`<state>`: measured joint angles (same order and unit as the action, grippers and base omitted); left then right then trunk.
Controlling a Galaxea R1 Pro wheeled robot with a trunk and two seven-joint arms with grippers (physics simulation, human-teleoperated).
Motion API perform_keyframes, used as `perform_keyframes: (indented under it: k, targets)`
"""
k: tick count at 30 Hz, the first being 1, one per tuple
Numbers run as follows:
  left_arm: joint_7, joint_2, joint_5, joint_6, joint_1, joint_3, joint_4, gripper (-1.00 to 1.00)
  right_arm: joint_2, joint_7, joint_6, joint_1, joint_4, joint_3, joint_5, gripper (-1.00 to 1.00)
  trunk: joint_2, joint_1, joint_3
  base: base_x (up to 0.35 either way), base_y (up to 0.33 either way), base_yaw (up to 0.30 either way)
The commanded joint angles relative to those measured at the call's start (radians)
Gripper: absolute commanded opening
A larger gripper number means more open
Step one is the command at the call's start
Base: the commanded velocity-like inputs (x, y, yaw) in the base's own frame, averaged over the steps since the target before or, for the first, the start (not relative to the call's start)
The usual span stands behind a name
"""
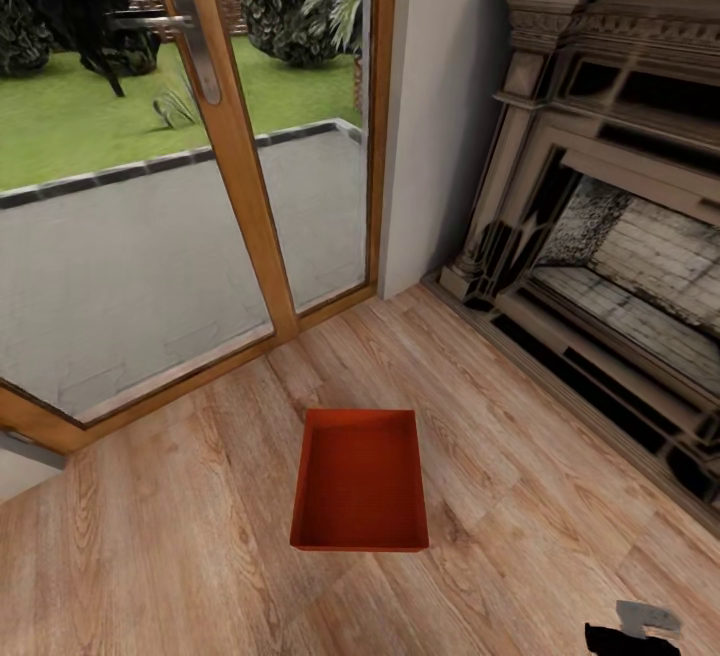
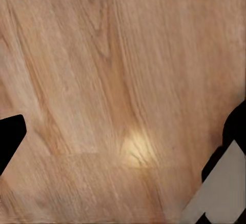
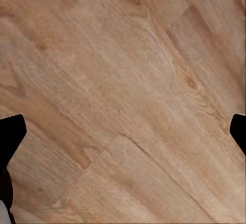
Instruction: Move the two storage containers from the living room to the garage. In the garage, place one container on the floor and stack the other container on top of it (either order is fine).
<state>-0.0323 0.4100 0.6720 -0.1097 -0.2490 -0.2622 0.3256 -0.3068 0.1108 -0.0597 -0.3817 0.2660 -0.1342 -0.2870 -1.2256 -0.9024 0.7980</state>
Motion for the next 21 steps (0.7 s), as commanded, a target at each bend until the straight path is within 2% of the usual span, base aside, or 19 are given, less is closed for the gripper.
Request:
perform_keyframes:
  k: [1, 2, 3, 4, 6, 9, 10, 11, 12, 13, 14, 17, 20, 21]
  targets:
    - [-0.004, 0.004, 0.011, -0.035, -0.005, -0.006, 0.012, 1.0, 0.0, 0.013, -0.003, -0.031, 0.0, -0.008, -0.012, 1.0, 0.0, 0.0, 0.001, 0.0, 0.0, 0.0]
    - [-0.004, 0.005, 0.012, -0.048, -0.01, -0.006, 0.016, 1.0, 0.001, 0.017, -0.003, -0.046, 0.0, -0.008, -0.012, 1.0, 0.0, 0.0, 0.001, 0.0, 0.0, 0.0]
    - [-0.004, 0.001, 0.012, -0.084, -0.058, -0.006, 0.027, 1.0, 0.003, 0.031, -0.007, -0.104, 0.0, -0.007, -0.013, 1.0, 0.0, 0.0, 0.001, 0.0, 0.0, 0.0]
    - [-0.004, -0.001, 0.012, -0.09, -0.074, -0.006, 0.027, 1.0, 0.004, 0.034, -0.009, -0.117, 0.0, -0.007, -0.013, 1.0, 0.0, 0.0, 0.001, 0.0, 0.0, 0.0]
    - [-0.005, -0.02, 0.011, -0.109, -0.151, -0.007, 0.024, 1.0, 0.008, 0.048, -0.027, -0.181, -0.001, -0.008, -0.013, 1.0, 0.0, 0.0, 0.001, 0.0, 0.0, 0.0]
    - [-0.017, -0.047, 0.01, -0.128, -0.204, -0.007, 0.024, 1.0, 0.019, 0.061, -0.037, -0.235, -0.007, -0.008, -0.014, 1.0, 0.0, 0.0, 0.001, 0.0, 0.0, 0.0]
    - [-0.066, -0.103, 0.005, -0.151, -0.26, -0.008, 0.025, 1.0, 0.063, 0.072, -0.04, -0.29, -0.013, -0.013, -0.014, 1.0, 0.0, 0.0, 0.001, 0.0, 0.0, 0.0]
    - [-0.089, -0.137, 0.001, -0.158, -0.28, -0.009, 0.025, 1.0, 0.091, 0.075, -0.04, -0.306, -0.015, -0.016, -0.013, 1.0, 0.0, 0.0, 0.001, 0.0, 0.0, 0.0]
    - [-0.099, -0.155, -0.002, -0.16, -0.289, -0.009, 0.025, 1.0, 0.122, 0.079, -0.04, -0.318, -0.016, -0.018, -0.012, 1.0, 0.0, 0.0, 0.001, 0.0, 0.0, 0.0]
    - [-0.113, -0.189, -0.009, -0.163, -0.304, -0.01, 0.026, 1.0, 0.136, 0.081, -0.04, -0.322, -0.016, -0.019, -0.01, 1.0, 0.0, 0.0, 0.001, 0.0, 0.0, 0.0]
    - [-0.118, -0.205, -0.014, -0.164, -0.31, -0.01, 0.025, 1.0, 0.151, 0.083, -0.04, -0.327, -0.017, -0.019, -0.008, 1.0, 0.0, 0.0, 0.001, 0.0, 0.0, 0.0]
    - [-0.134, -0.277, -0.06, -0.165, -0.337, -0.011, 0.021, 1.0, 0.215, 0.09, -0.04, -0.343, -0.032, -0.021, 0.009, 1.0, 0.0, 0.0, 0.001, 0.0, 0.0, 0.0]
    - [-0.137, -0.308, -0.089, -0.161, -0.343, -0.011, 0.015, 1.0, 0.246, 0.091, -0.043, -0.346, -0.074, -0.021, 0.019, 1.0, 0.0, 0.0, 0.001, 0.0, 0.0, 0.0]
    - [-0.138, -0.321, -0.098, -0.158, -0.345, -0.011, 0.008, 1.0, 0.27, 0.091, -0.048, -0.347, -0.098, -0.022, 0.021, 1.0, 0.0, 0.0, 0.001, 0.0, 0.0, 0.0]
